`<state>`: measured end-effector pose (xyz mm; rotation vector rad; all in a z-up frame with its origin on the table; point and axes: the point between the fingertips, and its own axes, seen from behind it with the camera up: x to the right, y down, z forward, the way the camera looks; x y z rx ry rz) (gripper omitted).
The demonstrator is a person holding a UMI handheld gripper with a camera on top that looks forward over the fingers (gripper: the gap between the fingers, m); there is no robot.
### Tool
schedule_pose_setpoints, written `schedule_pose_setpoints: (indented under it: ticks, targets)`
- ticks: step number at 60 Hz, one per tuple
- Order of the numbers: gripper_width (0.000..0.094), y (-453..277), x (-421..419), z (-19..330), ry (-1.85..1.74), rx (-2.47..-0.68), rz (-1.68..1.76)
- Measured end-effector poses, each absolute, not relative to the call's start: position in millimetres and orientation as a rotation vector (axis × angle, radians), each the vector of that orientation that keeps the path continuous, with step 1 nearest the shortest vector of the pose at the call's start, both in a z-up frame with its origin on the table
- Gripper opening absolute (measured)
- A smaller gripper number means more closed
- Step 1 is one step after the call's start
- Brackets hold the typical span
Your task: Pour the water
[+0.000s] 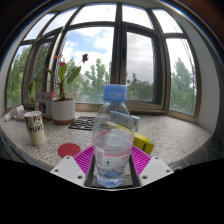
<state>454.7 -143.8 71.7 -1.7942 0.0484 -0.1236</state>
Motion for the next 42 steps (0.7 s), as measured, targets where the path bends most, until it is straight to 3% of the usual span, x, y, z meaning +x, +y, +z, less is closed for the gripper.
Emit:
schedule_pose_setpoints:
  ticks: [11,23,31,42]
  targets:
    - [0.0322,-144.6,460.0,72.4,0.091,-1.772,-0.139]
    - [0.0297,-150.4,481.6,88.3,0.156,-1.779,-0.261]
    - [0.0296,-156.5,503.8,146.7,0.129,-1.707,-0.503]
    - [0.0295,-145.0,512.2,277.8,-0.033,-1.519,-1.006]
